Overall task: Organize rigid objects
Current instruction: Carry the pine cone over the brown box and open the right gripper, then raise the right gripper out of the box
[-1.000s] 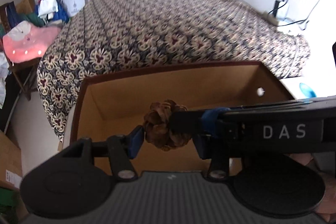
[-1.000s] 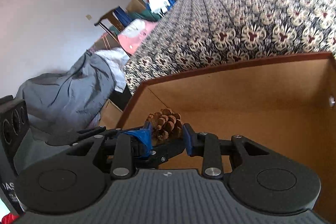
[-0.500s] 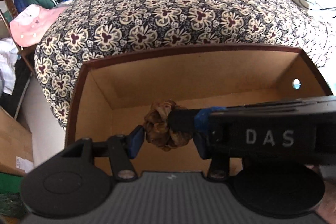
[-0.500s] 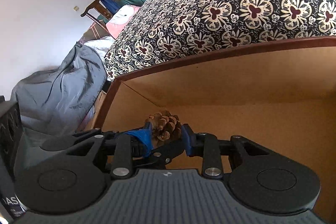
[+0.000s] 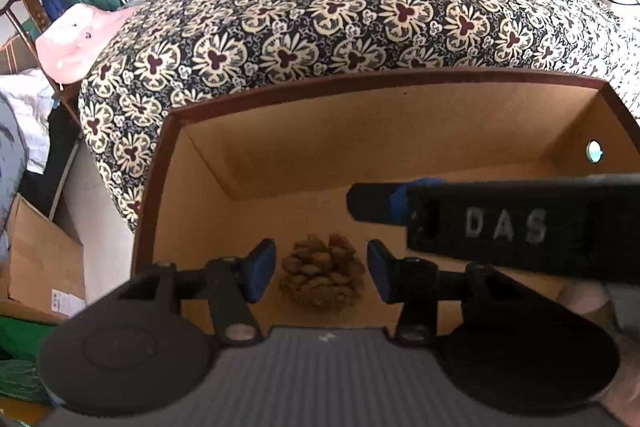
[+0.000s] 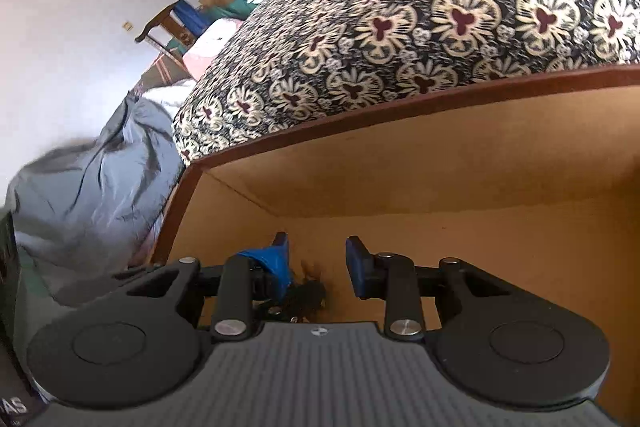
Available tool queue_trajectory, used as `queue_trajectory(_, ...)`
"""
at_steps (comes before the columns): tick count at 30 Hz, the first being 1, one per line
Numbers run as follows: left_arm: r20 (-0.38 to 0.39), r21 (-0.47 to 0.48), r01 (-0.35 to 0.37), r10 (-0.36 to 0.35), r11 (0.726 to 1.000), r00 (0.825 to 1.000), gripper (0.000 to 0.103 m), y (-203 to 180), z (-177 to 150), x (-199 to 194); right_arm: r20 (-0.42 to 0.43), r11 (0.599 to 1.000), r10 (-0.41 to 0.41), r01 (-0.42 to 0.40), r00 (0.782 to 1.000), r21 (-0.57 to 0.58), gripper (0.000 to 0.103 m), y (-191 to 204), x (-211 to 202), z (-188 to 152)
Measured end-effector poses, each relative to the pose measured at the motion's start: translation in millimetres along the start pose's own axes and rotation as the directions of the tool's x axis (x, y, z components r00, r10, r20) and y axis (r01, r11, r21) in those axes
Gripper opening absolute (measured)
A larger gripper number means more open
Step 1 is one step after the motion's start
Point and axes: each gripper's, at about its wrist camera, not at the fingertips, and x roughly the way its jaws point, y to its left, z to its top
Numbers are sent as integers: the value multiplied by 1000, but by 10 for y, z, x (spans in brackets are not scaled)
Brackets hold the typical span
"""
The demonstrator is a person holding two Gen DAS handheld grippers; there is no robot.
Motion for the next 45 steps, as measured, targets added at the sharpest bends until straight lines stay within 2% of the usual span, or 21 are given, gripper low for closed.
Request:
queue_trajectory(17,32,-3,-44,44,999,999,50,-6,-14,-31,37,1000,9,-9,999,9,16,-11,-70,14)
queue_trajectory(28,48,13,-66,66,998,997,51,-24,-20,-32,30,1000,-13,12,999,25,16,-39,-41,18)
queue_trajectory(45,25,31,-76,75,997,997,52,-36,11,23,-20,997,-67,68,998,34,16,-63,26,35)
